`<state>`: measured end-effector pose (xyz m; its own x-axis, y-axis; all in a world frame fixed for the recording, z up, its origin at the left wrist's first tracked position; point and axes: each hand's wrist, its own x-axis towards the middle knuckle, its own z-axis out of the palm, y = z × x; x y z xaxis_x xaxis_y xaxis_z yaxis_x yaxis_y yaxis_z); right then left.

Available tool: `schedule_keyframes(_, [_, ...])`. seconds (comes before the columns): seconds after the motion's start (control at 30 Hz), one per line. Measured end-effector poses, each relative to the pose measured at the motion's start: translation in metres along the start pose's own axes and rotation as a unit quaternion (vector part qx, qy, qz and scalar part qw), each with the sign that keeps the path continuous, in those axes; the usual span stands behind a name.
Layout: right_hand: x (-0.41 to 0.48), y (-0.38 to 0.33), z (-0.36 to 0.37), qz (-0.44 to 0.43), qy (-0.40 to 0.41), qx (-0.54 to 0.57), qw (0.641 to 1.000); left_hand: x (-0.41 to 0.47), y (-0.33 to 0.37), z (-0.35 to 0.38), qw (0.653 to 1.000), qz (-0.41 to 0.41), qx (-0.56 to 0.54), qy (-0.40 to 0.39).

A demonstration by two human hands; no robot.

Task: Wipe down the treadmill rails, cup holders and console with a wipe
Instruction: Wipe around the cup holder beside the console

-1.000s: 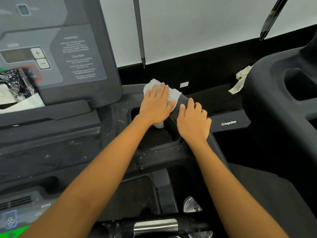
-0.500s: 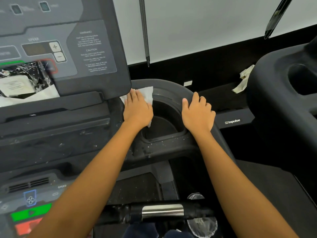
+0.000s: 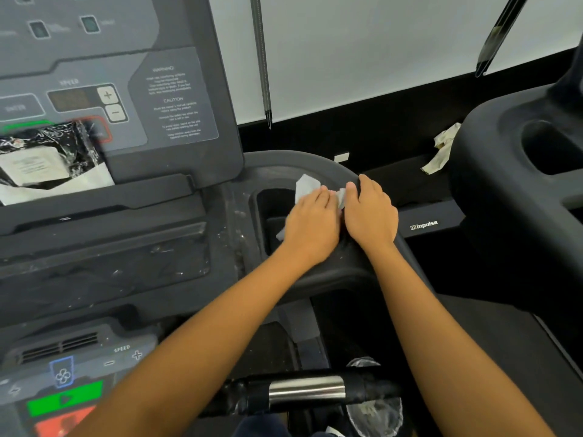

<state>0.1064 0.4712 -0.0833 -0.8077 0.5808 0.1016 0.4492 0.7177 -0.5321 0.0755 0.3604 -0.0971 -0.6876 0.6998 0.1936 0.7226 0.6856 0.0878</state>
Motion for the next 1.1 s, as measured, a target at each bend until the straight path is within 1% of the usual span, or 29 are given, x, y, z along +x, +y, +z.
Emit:
schedule_keyframes(0.07, [-0.001,0.000,-0.003,-0.003,-0.004,0.013,1.000,-0.001,-0.022,-0.008,1.000,-0.024,0.006,0.014])
schedule_keyframes(0.1, [-0.001,0.000,-0.004,-0.004,-0.006,0.018,1.000,0.002,-0.037,-0.013,0.998,-0.059,0.004,0.010])
schedule_keyframes(0.17, [-0.003,0.002,-0.005,-0.005,-0.007,0.032,0.999,0.005,-0.068,-0.013,0.991,-0.133,0.009,-0.028])
schedule_keyframes(0.27, [-0.005,0.004,-0.009,-0.005,-0.003,0.060,0.998,0.005,-0.081,-0.009,0.988,-0.154,-0.016,-0.026])
schedule_keyframes(0.33, [-0.007,0.005,-0.011,0.000,-0.012,0.084,0.996,0.007,-0.077,-0.023,0.982,-0.187,-0.028,-0.019])
schedule_keyframes(0.37, [-0.007,0.006,-0.012,0.006,-0.015,0.102,0.995,0.010,-0.076,-0.032,0.982,-0.188,-0.029,-0.015])
schedule_keyframes(0.43, [-0.007,0.006,-0.015,0.006,-0.014,0.152,0.988,0.014,-0.071,-0.054,0.985,-0.163,-0.049,0.016])
schedule_keyframes(0.5, [-0.009,0.002,-0.023,-0.041,-0.022,0.214,0.976,0.019,-0.061,-0.076,0.983,-0.141,-0.106,0.058])
schedule_keyframes(0.57, [-0.011,-0.010,-0.032,-0.112,-0.085,0.274,0.952,0.025,-0.046,-0.095,0.973,-0.118,-0.175,0.095])
schedule_keyframes(0.6, [-0.010,-0.017,-0.037,-0.143,-0.121,0.290,0.938,0.030,-0.039,-0.104,0.965,-0.107,-0.210,0.115])
schedule_keyframes(0.63, [-0.008,-0.023,-0.042,-0.168,-0.141,0.299,0.929,0.035,-0.034,-0.111,0.955,-0.101,-0.244,0.133])
schedule_keyframes(0.67, [-0.005,-0.029,-0.047,-0.179,-0.137,0.308,0.925,0.039,-0.030,-0.118,0.943,-0.103,-0.278,0.153])
schedule_keyframes(0.7, [-0.002,-0.033,-0.053,-0.169,-0.114,0.317,0.926,0.043,-0.027,-0.122,0.929,-0.108,-0.307,0.176])
schedule_keyframes(0.8, [0.008,-0.030,-0.068,-0.101,-0.015,0.324,0.941,0.044,-0.018,-0.125,0.896,-0.108,-0.361,0.236])
schedule_keyframes(0.83, [0.009,-0.024,-0.070,-0.087,0.003,0.318,0.944,0.042,-0.014,-0.120,0.890,-0.107,-0.370,0.245])
schedule_keyframes(0.87, [0.009,-0.016,-0.069,-0.076,0.011,0.310,0.948,0.039,-0.012,-0.110,0.891,-0.105,-0.367,0.244])
schedule_keyframes(0.9, [0.008,-0.008,-0.067,-0.061,0.014,0.300,0.952,0.036,-0.010,-0.096,0.905,-0.104,-0.347,0.225])
schedule_keyframes(0.93, [0.007,0.000,-0.063,-0.039,0.014,0.288,0.957,0.032,-0.008,-0.079,0.928,-0.102,-0.312,0.178])
schedule_keyframes(1.0, [0.003,0.017,-0.052,0.013,0.016,0.274,0.961,0.025,0.000,-0.043,0.971,-0.102,-0.215,0.031])
schedule_keyframes(1.03, [0.002,0.024,-0.047,0.038,0.019,0.280,0.959,0.022,0.007,-0.029,0.981,-0.104,-0.160,-0.022])
schedule_keyframes(1.07, [0.001,0.030,-0.042,0.062,0.022,0.297,0.953,0.020,0.014,-0.019,0.987,-0.105,-0.109,-0.045])
schedule_keyframes(1.1, [0.000,0.035,-0.039,0.083,0.025,0.320,0.943,0.019,0.023,-0.013,0.990,-0.108,-0.076,-0.041])
